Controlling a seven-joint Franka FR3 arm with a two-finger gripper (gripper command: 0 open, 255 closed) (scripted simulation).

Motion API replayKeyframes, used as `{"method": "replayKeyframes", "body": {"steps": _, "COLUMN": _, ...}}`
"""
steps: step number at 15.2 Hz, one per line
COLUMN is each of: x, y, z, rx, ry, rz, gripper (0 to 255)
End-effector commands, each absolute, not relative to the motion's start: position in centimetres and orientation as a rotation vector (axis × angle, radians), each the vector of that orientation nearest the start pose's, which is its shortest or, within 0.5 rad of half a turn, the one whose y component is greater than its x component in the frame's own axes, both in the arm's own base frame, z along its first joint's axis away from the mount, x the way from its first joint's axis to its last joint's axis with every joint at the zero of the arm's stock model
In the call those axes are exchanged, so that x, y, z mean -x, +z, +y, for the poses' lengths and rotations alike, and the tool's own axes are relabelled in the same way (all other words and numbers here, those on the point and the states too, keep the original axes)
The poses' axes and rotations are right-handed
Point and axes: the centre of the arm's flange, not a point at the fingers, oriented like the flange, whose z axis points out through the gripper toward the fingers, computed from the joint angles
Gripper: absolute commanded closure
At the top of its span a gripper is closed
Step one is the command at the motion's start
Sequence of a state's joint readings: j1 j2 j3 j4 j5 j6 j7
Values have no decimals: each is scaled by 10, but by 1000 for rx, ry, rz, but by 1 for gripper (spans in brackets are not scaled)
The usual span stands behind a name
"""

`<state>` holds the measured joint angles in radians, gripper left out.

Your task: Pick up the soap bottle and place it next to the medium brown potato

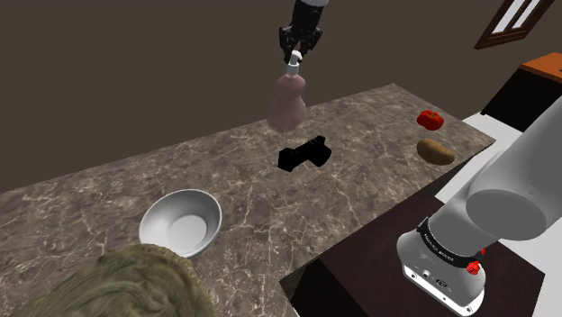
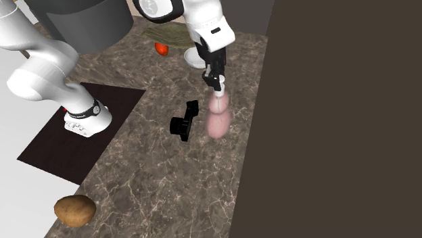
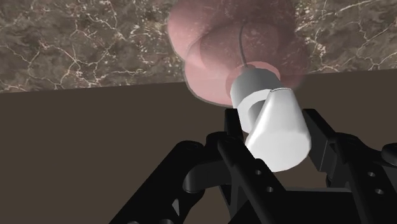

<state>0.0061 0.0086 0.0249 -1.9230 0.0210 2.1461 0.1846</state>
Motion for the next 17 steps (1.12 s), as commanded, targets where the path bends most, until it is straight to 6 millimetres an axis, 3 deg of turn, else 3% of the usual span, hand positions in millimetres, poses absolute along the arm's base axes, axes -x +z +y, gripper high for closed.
{"method": "replayKeyframes", "body": {"steps": 1, "x": -581, "y": 516, "z": 20, "rx": 3072, "ry": -329, "rz": 251, "gripper": 255}}
{"method": "replayKeyframes", "body": {"steps": 17, "x": -581, "y": 601, "z": 20, "rx": 3072, "ry": -329, "rz": 251, "gripper": 255}}
